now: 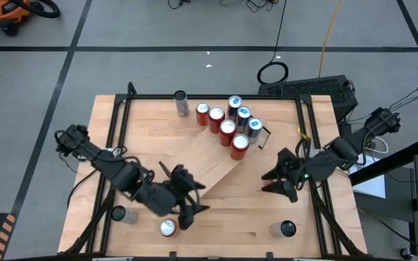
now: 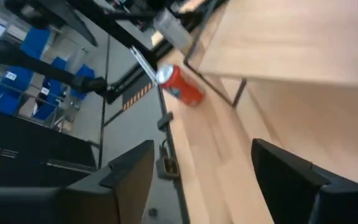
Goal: Place canned beverage on shelf
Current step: Put the middle orange soda can on the shelf
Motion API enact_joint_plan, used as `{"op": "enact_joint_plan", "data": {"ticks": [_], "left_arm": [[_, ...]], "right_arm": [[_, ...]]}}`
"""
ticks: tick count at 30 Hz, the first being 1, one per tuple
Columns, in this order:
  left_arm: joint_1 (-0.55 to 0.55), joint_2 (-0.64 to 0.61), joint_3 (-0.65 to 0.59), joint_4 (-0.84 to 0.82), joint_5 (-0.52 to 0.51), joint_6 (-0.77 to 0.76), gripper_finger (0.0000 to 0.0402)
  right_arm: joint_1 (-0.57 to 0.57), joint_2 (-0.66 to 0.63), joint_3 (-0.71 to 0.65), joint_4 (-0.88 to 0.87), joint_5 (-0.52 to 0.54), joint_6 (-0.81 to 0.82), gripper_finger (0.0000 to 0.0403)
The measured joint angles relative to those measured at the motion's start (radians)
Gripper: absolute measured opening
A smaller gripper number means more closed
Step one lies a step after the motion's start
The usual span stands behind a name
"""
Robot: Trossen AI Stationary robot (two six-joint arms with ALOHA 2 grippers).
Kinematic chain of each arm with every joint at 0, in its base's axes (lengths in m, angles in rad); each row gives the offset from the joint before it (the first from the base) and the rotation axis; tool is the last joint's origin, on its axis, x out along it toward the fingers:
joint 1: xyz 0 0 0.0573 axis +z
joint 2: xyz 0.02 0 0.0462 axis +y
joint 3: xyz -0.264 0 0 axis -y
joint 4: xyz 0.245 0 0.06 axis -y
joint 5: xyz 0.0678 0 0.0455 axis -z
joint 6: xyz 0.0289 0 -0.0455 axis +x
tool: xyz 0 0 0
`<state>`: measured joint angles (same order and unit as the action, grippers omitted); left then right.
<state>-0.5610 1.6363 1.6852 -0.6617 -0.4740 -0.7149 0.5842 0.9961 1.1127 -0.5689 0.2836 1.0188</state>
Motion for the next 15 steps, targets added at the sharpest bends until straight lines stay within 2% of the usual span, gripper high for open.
{"op": "enact_joint_plan", "data": {"ticks": [7,12,15], "left_arm": [[-0.059,0.000,0.000,-0.066,-0.008,-0.040,0.0312],[-0.084,0.000,0.000,-0.064,-0.010,-0.066,0.0312],[-0.096,0.000,0.000,-0.068,-0.012,-0.065,0.0312]], "right_arm": [[0.058,0.079,0.053,-0.164,-0.002,0.190,0.0242],[0.087,0.105,0.124,-0.319,-0.082,0.302,0.0242],[0.108,0.103,0.165,-0.358,-0.072,0.367,0.0242]]}}
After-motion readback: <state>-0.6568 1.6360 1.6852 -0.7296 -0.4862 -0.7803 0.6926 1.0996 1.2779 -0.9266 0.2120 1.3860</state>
